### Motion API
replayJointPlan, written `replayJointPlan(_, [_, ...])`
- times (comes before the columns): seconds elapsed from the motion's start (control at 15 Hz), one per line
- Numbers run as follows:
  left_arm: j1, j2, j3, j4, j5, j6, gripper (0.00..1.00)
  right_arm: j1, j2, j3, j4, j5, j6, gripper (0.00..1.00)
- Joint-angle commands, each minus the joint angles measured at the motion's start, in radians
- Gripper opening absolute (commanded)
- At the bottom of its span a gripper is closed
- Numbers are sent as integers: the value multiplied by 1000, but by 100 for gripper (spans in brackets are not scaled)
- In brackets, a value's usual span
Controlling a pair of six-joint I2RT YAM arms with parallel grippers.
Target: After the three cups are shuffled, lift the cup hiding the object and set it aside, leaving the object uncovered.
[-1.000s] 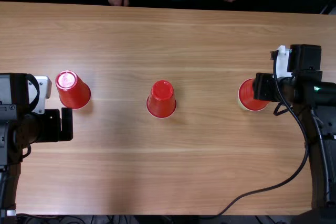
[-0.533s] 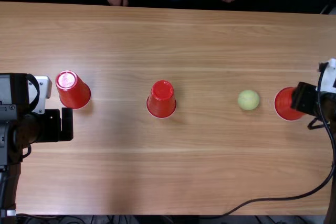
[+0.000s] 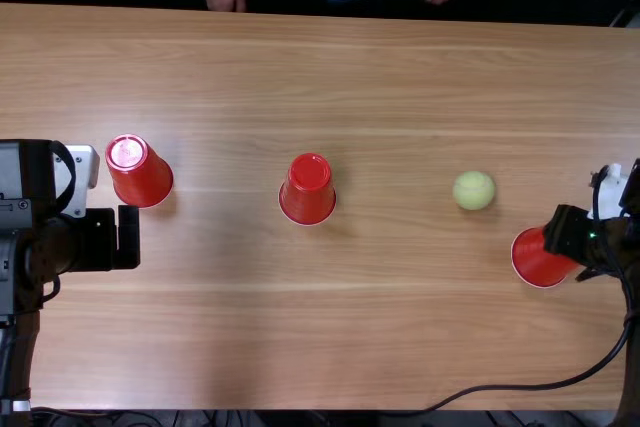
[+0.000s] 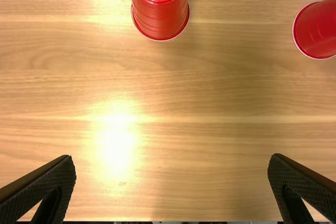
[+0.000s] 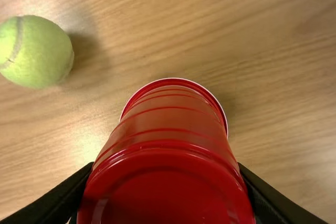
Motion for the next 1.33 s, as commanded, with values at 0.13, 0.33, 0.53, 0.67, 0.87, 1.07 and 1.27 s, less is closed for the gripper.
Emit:
replayJointPlan(0.13, [-6, -29, -14, 2, 3, 3, 100, -9, -6, -21, 4, 3, -11, 68])
replayJointPlan(0.33, [-5, -39, -28, 0, 3, 3, 100, -9, -8, -26, 6, 5, -29, 97])
replayJointPlan(0.53, [-5, -47, -42, 0, 1, 1, 100, -4, -16, -15, 13, 7, -29, 100])
replayJointPlan(0.67, [-5, -56, -43, 0, 1, 3, 100, 0, -19, -9, 15, 5, -29, 100])
replayJointPlan(0.87, [-3, -73, -66, 0, -1, 3, 100, 19, -57, 31, 48, 5, -31, 100])
replayJointPlan(1.07, [2, -98, -78, 0, 1, 1, 100, 59, -141, 119, 47, -1, -33, 100])
replayJointPlan(1.27, [3, -111, -81, 0, 1, 1, 100, 229, -146, 177, 32, -1, -29, 100])
